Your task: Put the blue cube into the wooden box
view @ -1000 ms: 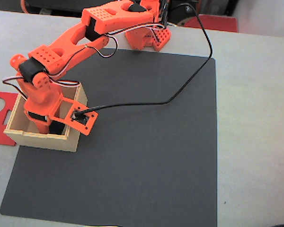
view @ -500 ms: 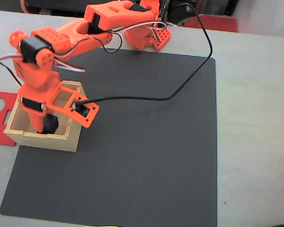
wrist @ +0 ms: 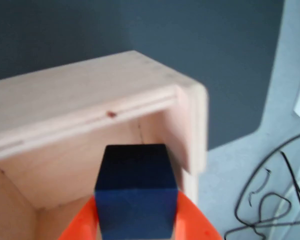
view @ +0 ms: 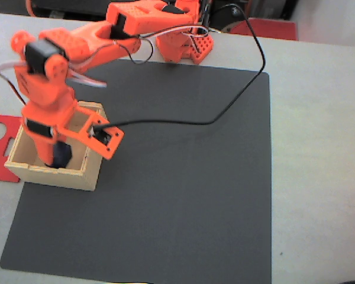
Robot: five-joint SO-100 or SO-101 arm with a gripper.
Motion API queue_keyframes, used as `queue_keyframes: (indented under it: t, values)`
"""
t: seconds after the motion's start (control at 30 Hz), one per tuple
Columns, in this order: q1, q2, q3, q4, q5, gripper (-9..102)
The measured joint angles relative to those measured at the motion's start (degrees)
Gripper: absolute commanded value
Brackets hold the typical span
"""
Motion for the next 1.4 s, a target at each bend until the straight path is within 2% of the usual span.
queue_keyframes:
  t: [0.2,0.37,0.47,1.07,1.4]
  values:
    - [-1.14,-6.94,-0.09,-0.09,0.26,2]
    - [-1.32,-8.26,-0.26,-0.18,0.53,23]
    - [-1.05,-8.44,-0.35,-0.09,0.53,27]
    - [-3.6,-9.32,-0.35,0.0,0.53,31]
    - [-6.68,-0.44,-0.09,0.18,0.26,31]
